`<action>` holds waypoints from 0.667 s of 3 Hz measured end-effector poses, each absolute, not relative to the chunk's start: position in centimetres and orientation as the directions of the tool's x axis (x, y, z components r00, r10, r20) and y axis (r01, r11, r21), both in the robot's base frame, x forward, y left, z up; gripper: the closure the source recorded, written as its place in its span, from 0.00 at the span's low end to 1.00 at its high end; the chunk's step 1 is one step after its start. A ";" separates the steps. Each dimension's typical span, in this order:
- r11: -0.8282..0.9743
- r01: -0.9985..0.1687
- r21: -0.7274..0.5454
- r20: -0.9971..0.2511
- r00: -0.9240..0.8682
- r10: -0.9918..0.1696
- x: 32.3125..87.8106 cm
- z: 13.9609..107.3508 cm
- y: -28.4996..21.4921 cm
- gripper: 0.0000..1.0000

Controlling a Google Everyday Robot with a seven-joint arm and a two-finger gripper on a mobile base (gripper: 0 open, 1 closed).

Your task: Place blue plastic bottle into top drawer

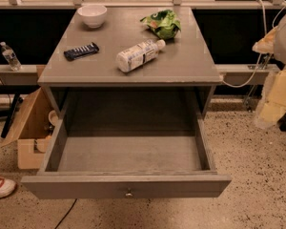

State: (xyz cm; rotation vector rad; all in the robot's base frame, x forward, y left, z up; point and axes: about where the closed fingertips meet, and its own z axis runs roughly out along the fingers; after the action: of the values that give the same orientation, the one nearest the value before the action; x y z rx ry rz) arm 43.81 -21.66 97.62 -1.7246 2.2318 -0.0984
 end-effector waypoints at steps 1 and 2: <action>0.267 -0.932 -0.245 -0.209 -0.219 -0.953 43.8 97.6 -21.6 0.00; 0.251 -0.938 -0.239 -0.223 -0.199 -0.954 44.1 97.3 -21.1 0.00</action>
Offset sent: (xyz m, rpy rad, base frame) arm 0.0042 0.0088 -0.0128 0.0319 0.0290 0.0454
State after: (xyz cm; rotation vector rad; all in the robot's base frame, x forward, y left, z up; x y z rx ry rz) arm 44.09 -21.08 97.27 -1.7429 2.2063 -0.0719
